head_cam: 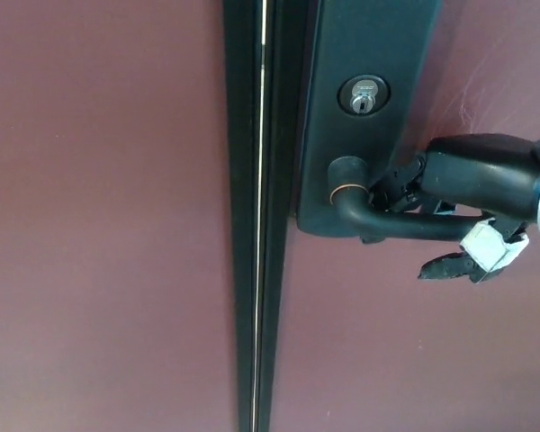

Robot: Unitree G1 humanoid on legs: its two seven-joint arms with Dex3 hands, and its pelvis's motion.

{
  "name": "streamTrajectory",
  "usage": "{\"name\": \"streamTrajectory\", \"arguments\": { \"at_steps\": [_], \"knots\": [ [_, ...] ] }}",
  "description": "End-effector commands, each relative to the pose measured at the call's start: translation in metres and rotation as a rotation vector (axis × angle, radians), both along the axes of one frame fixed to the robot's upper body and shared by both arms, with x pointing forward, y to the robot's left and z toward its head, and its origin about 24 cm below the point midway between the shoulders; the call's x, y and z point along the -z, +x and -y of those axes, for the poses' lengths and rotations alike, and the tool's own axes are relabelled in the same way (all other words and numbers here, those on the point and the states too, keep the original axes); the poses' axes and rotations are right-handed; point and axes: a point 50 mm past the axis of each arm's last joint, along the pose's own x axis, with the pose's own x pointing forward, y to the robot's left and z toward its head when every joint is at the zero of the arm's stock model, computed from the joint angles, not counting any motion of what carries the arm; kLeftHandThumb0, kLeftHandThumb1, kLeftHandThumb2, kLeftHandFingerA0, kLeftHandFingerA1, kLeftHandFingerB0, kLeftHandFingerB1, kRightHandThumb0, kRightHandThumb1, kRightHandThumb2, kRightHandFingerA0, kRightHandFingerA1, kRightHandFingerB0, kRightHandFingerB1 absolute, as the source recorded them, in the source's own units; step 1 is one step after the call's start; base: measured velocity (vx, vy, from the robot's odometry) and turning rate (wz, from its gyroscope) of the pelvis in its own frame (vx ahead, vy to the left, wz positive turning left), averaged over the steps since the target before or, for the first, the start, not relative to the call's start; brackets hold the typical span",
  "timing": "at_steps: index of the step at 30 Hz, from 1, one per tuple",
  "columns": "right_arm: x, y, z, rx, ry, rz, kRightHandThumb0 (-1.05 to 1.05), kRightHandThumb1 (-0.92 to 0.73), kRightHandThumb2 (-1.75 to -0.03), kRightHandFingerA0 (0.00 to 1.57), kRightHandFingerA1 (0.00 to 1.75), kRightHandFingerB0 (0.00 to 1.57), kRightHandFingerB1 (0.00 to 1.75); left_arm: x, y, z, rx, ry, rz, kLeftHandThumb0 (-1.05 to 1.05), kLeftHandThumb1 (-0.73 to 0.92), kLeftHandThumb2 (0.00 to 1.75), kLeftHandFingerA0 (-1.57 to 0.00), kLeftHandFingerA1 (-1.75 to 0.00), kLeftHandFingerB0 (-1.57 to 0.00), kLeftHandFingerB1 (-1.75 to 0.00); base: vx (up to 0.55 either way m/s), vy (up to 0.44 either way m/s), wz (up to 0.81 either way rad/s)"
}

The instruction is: The robot walks towards the door handle and put its right hand on it and twist the handle

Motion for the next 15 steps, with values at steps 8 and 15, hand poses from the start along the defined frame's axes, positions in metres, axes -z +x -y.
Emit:
{"name": "streamTrajectory", "arguments": {
  "at_steps": [8, 15],
  "knots": [
    [0.013, -0.001, 0.007, 0.025, -0.016, -0.086, -0.34, -0.51, -0.55, 0.42, 0.40, 0.39, 0.35, 0.000, -0.003, 0.000, 0.008, -0.004, -0.011, -0.13, 0.72, 0.62, -0.38, -0.40, -0.35, -0.37, 0.00, 0.000, 0.00],
    [-0.009, -0.004, 0.007, 0.041, -0.058, -0.137, -0.37, -0.22, -0.87, 0.00, 0.49, 0.00, 0.46, -0.001, -0.002, -0.001, 0.017, -0.003, -0.006, -0.12, 0.72, 0.62, -0.38, -0.40, -0.35, -0.37, 0.00, 0.000, 0.00]
  ]
}}
